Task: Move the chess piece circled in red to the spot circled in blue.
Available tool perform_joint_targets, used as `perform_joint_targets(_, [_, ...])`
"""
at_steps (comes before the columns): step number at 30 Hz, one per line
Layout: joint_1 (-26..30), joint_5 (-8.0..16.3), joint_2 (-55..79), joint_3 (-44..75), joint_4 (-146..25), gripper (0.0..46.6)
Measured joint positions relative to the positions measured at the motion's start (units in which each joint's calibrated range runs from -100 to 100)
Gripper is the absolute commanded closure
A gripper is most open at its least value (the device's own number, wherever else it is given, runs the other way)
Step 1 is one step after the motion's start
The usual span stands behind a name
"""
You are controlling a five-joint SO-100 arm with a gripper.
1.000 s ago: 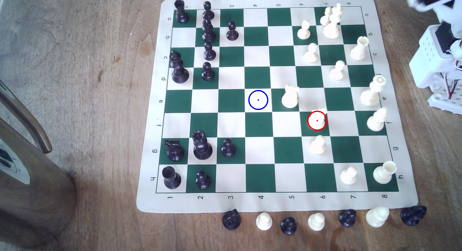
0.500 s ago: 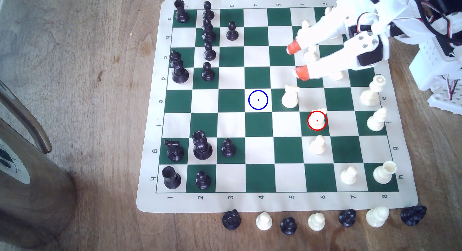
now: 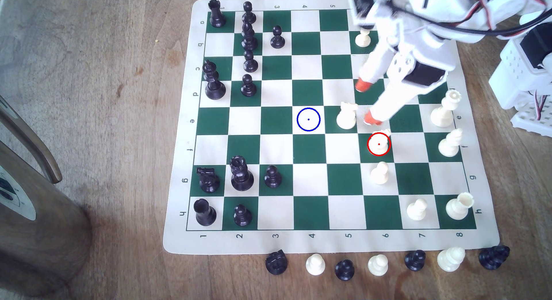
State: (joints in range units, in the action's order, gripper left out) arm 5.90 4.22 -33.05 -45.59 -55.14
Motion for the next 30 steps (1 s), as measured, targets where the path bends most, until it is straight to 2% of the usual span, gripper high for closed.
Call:
perform_joint_targets(7, [1.7, 0.68, 2.85, 2.44, -6.93, 31.5])
perform_joint_targets(18, [5.01, 1.47, 4.11, 3.52, -6.77, 28.1])
perform_joint_targets(30, [4.94, 1.86, 4.19, -7.59, 4.3, 28.0])
